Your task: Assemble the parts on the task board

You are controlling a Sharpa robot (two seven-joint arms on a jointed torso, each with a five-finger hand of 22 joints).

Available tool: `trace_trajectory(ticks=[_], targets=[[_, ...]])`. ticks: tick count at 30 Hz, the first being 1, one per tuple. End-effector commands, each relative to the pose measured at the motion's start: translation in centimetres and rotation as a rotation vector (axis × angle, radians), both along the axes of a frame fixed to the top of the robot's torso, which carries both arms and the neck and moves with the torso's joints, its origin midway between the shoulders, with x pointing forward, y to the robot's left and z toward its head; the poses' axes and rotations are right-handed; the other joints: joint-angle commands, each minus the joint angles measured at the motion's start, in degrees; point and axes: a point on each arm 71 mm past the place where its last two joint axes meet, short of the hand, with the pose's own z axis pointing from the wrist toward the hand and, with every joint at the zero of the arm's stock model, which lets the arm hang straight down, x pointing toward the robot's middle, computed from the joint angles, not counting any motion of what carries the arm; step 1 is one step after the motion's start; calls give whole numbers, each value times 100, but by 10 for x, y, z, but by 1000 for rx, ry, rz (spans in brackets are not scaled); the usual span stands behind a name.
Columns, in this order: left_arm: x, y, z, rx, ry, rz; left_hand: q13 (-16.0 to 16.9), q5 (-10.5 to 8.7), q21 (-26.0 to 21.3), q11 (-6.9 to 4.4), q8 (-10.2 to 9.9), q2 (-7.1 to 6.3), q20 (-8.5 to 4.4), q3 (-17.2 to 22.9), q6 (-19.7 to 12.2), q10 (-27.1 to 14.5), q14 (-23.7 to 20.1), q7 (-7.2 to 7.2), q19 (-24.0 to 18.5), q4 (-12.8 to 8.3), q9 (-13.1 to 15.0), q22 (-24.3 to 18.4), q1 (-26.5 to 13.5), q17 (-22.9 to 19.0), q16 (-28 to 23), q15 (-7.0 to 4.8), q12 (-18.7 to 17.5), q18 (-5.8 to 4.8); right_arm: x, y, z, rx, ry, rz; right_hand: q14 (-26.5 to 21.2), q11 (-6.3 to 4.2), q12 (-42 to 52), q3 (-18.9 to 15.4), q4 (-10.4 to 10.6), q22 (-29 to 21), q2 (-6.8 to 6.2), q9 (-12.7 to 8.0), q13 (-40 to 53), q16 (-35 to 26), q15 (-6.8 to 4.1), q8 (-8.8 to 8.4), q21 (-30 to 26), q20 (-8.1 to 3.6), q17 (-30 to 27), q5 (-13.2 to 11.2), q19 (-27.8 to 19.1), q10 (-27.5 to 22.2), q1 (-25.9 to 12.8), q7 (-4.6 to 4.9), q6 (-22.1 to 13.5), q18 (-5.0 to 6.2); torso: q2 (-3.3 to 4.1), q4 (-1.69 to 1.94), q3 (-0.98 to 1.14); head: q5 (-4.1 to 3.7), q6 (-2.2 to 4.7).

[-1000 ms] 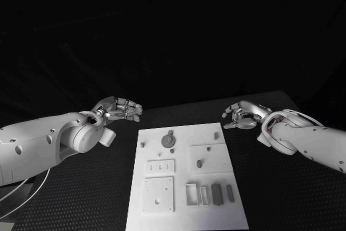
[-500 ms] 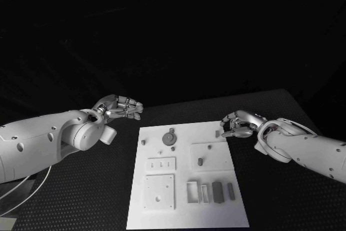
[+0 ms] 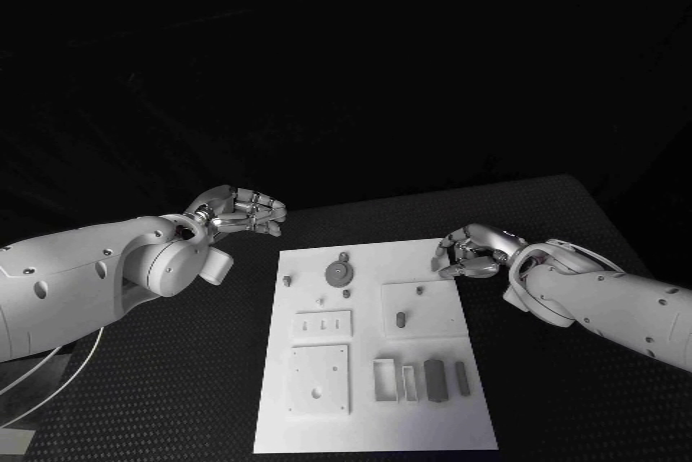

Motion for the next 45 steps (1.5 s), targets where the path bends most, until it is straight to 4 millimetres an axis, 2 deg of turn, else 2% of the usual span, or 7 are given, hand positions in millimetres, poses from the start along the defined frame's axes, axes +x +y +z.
trace_trajectory(ticks=[1, 7, 18, 27, 30, 38, 45], targets=[[0, -2, 1, -6, -6, -17, 10, -18, -37, 4, -28, -12, -7, -1, -21, 23, 41, 38, 9, 2, -6, 7, -9, 6, -30, -6, -25, 29, -1, 1, -3, -7, 7, 9, 44, 36, 36, 48, -1, 116, 25, 15, 79, 31, 5, -10, 41, -56, 11, -1, 7, -51, -52, 35, 11, 403, -2, 3, -1, -3, -2], [0, -1, 1, -5, -6, -15, 12, -18, -38, 5, -30, -12, -8, -1, -23, 21, 42, 39, 10, 2, -7, 7, -8, 9, -32, -6, -27, 29, -1, 4, -6, -2, 7, 3, 71, 33, 83, 51, 4, 112, 59, 32, 56, 57, 3, 15, 60, -65, 39, -1, 15, -52, -83, 31, 61, 403, 1, -3, 4, 12, -16], [0, -1, 1, -5, -5, -14, 15, -17, -39, 5, -32, -12, -8, -1, -23, 21, 43, 41, 10, 1, -7, 8, -7, 12, -35, -6, -30, 29, -1, 10, -9, 5, 18, 14, 106, -14, 146, 65, -6, 105, 132, 78, -6, 84, -40, 84, 85, -87, 68, -1, 32, -51, -114, -19, 198, 403, 0, -4, 0, 16, -28], [0, 0, 0, -4, -3, -13, 18, -18, -41, 6, -35, -15, -7, -2, -25, 20, 43, 41, 10, 0, -8, 8, -6, 14, -38, -6, -32, 29, -1, 12, -12, 3, 26, 10, 121, -53, 179, 65, -8, 103, 171, 113, -51, 94, -77, 135, 97, -99, 79, -1, 37, -45, -137, -60, 301, 403, 0, -1, 4, 58, -39], [0, -1, 0, -4, -1, -16, 19, -18, -41, 6, -37, -16, -7, -3, -27, 20, 43, 42, 10, 1, -9, 8, -6, 15, -40, -6, -34, 29, -1, 12, -13, 3, 28, 10, 123, -59, 184, 66, -5, 102, 182, 118, -61, 95, -84, 141, 99, -101, 82, -1, 38, -45, -144, -66, 315, 403, -1, -2, -1, 81, -56], [0, 0, 0, -3, 1, -14, 24, -18, -45, 11, -50, -19, -7, -5, -45, 10, 45, 51, 11, 2, -13, 9, -8, 22, -48, -5, -44, 28, -1, 14, -13, 5, 28, 13, 124, -74, 205, 73, 0, 100, 224, 133, -82, 94, -99, 156, 101, -106, 81, -1, 37, -37, -161, -81, 350, 403, -1, -3, 4, 78, -62], [0, -1, 0, -3, 1, -15, 26, -18, -46, 11, -52, -18, -7, -5, -46, 9, 46, 52, 11, 2, -14, 10, -7, 24, -50, -5, -45, 28, -1, 14, -13, 5, 28, 12, 128, -104, 234, 97, -1, 99, 315, 166, -117, 94, -127, 197, 106, -113, 83, -1, 33, -35, -169, -113, 438, 403, 4, -7, 4, 74, -64]])
